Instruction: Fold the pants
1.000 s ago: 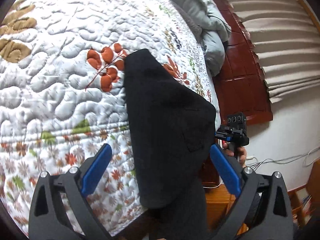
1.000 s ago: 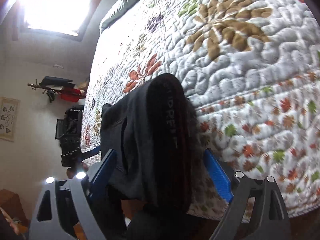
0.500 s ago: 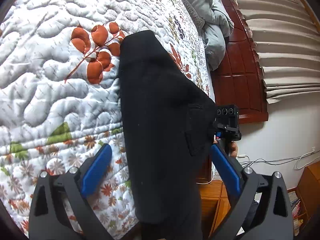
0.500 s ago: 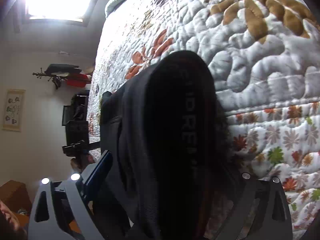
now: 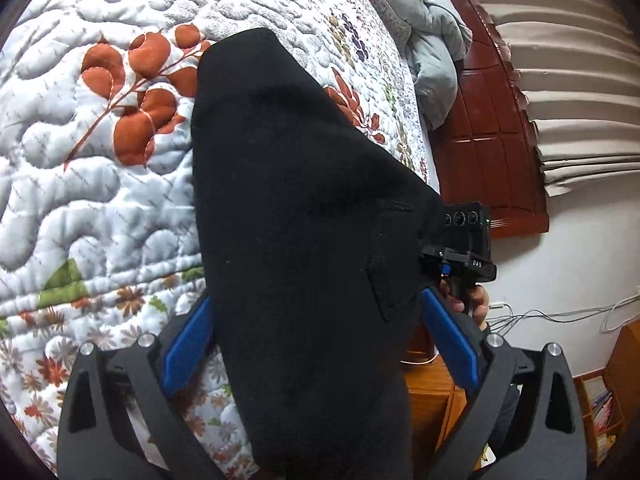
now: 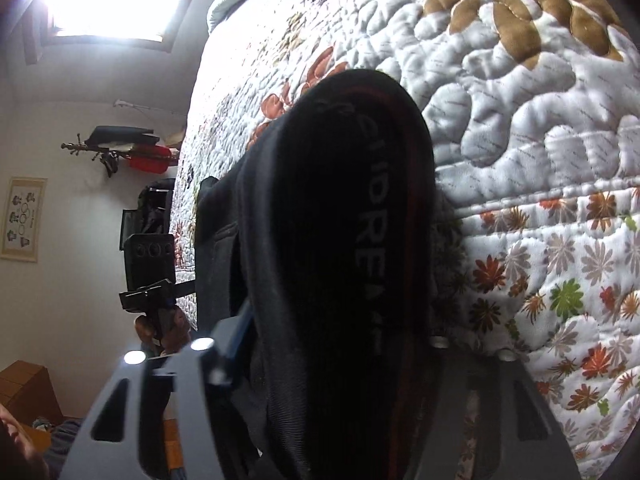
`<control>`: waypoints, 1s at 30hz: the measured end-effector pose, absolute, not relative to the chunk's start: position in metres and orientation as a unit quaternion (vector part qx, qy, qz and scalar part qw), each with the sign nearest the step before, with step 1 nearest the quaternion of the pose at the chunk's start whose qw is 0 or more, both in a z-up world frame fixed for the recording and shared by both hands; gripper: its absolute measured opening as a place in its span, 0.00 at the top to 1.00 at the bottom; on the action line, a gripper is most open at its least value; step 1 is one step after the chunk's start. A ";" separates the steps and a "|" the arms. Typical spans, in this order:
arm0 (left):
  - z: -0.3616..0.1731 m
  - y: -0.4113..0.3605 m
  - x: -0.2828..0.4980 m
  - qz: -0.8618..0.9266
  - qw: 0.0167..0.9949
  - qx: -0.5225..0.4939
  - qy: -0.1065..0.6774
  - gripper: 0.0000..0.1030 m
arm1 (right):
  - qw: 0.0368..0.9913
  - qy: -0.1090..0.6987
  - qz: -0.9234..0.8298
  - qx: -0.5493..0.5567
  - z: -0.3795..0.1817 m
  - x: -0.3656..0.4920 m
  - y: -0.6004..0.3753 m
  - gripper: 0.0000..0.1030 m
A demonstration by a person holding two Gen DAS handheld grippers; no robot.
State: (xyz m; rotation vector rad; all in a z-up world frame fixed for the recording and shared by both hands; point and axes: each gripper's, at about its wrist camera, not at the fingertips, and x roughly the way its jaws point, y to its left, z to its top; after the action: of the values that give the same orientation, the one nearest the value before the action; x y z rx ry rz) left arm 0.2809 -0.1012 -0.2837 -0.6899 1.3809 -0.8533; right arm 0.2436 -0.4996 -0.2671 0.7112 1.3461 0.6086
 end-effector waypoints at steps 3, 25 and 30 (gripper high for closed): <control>-0.284 -0.103 0.282 -0.350 0.648 -0.276 0.618 0.39 | 0.691 0.598 0.266 0.306 -0.261 0.241 -0.492 0.60; -0.232 -0.070 0.287 -0.318 0.702 -0.243 0.590 0.70 | 0.738 0.576 0.271 0.226 -0.180 0.251 -0.429 0.70; -0.211 -0.024 0.300 -0.300 0.726 -0.242 0.569 0.70 | 0.741 0.562 0.294 0.220 -0.166 0.282 -0.386 0.70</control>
State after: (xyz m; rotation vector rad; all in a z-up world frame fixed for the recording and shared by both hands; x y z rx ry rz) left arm 0.3001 -0.0241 -0.2106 -0.5338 1.2543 -0.6616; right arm 0.2820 -0.3861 -0.1658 0.4816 1.2329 0.6458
